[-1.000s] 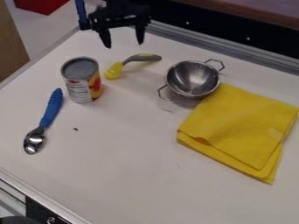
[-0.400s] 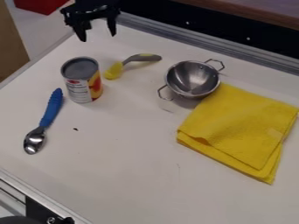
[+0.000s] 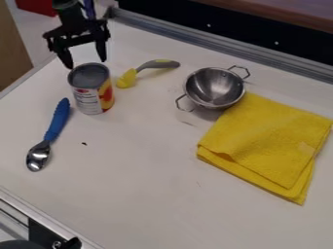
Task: Move the can below the yellow cloth
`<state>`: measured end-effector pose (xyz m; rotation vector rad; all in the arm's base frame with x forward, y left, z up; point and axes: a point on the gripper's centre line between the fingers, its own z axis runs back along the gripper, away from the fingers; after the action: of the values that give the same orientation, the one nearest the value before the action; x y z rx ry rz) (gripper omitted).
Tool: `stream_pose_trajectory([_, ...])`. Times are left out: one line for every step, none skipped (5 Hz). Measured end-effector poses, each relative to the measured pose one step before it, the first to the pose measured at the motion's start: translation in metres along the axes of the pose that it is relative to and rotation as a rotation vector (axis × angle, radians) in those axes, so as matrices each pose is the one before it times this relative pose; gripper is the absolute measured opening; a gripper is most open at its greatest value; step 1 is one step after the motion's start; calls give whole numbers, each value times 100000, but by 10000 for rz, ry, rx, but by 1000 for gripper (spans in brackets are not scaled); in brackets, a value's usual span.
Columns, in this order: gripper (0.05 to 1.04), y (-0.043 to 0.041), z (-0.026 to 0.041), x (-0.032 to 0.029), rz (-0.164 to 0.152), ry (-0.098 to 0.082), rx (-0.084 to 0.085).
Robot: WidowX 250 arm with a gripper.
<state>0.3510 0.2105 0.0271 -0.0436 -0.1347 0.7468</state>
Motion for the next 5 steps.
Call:
stream_pose_trajectory([999,147,527,-1411,926,-586,63])
stream_pose_trajectory([999,353,-465,-646,933,-162,437])
stream_pose_trajectory([999,-9,657,-954,919,-337,316])
stream_pose_trajectory([999,412,-470,-1655,186,206,367])
stream_pose_trajectory([999,297,733,-2185,-36,120,4])
